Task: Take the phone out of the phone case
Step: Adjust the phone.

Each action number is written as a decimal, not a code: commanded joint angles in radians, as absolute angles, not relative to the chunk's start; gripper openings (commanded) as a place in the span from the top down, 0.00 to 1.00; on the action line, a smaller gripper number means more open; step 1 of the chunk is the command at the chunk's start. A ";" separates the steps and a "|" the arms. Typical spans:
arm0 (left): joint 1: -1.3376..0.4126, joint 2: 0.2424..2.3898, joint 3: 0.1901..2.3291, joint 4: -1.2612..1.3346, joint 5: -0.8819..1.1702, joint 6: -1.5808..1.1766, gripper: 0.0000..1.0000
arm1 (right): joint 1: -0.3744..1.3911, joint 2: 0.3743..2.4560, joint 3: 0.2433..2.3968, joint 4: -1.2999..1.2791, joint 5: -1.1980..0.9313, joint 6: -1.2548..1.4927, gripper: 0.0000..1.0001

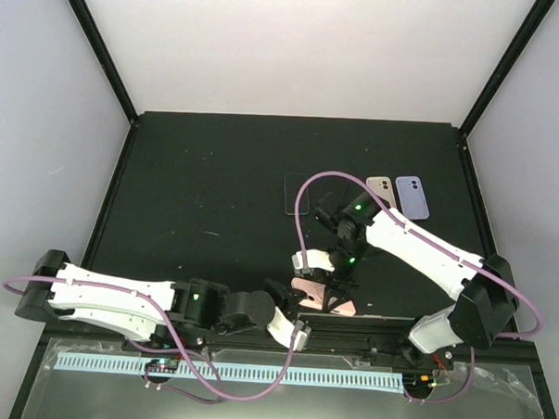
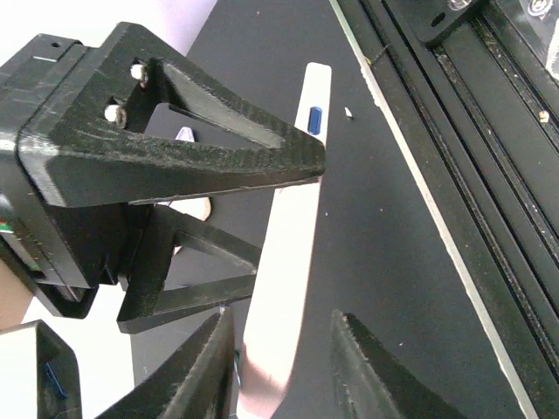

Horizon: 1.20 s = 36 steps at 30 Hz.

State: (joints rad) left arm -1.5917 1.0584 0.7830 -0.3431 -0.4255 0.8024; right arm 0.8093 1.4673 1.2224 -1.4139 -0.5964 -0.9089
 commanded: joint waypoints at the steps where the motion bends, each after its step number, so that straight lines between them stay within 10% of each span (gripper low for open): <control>1: -1.597 1.066 0.830 -0.330 -0.423 0.820 0.72 | 0.815 1.467 1.244 -1.423 -0.659 -0.913 0.58; 14: -1.585 1.101 0.842 -0.363 -0.409 0.763 0.98 | 0.829 1.468 1.293 -1.464 -0.616 -0.903 0.55; 24: -1.516 1.028 0.823 -0.390 -0.344 0.675 0.98 | 0.820 1.375 1.389 -1.462 -0.569 -0.918 0.09; 36: -1.256 0.826 0.702 -0.359 -0.023 0.435 0.98 | 0.789 1.144 1.180 -1.135 -0.495 -0.722 0.23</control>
